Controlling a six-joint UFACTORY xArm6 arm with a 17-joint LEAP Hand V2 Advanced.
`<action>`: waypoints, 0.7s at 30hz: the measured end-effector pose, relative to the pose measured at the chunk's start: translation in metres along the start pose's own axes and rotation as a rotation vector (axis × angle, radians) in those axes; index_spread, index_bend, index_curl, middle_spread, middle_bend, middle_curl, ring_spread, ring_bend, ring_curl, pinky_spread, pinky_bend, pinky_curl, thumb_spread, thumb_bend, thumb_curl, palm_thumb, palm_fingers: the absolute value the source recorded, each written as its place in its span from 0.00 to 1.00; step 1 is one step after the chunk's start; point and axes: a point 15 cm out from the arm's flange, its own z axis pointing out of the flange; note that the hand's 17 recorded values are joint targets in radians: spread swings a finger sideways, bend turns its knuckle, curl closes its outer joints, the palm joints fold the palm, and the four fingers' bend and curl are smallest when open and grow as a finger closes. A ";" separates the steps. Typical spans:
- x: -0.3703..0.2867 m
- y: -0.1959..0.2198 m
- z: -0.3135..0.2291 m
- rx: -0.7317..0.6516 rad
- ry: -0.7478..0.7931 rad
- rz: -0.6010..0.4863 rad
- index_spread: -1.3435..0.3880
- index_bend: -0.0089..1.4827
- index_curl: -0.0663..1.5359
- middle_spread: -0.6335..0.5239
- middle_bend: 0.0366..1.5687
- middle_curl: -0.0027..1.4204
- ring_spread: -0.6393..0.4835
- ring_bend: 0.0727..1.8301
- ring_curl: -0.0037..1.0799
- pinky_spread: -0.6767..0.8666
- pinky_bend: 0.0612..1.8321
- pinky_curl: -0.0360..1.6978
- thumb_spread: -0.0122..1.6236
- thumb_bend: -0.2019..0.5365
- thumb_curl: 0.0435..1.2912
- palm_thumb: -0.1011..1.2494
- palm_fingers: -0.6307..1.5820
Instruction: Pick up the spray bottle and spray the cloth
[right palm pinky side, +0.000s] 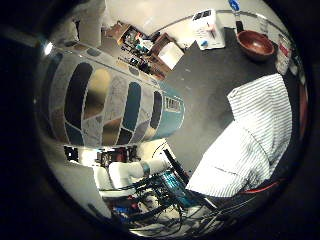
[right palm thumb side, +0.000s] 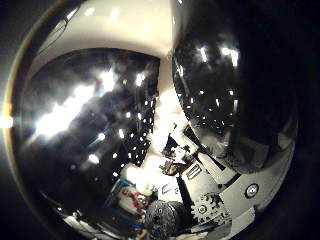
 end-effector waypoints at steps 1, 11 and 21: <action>0.001 -0.001 0.004 0.002 -0.008 -0.005 0.65 0.78 0.51 0.46 0.87 0.45 0.42 0.80 0.56 0.28 0.54 0.78 0.54 0.25 0.62 0.78 0.82; 0.038 -0.012 0.046 0.023 0.027 -0.054 0.65 0.78 0.51 0.47 0.87 0.45 0.42 0.80 0.56 0.28 0.54 0.78 0.54 0.25 0.63 0.78 0.82; 0.085 -0.008 0.076 0.015 0.060 -0.027 0.65 0.78 0.51 0.47 0.87 0.45 0.42 0.80 0.55 0.28 0.54 0.78 0.54 0.25 0.63 0.78 0.82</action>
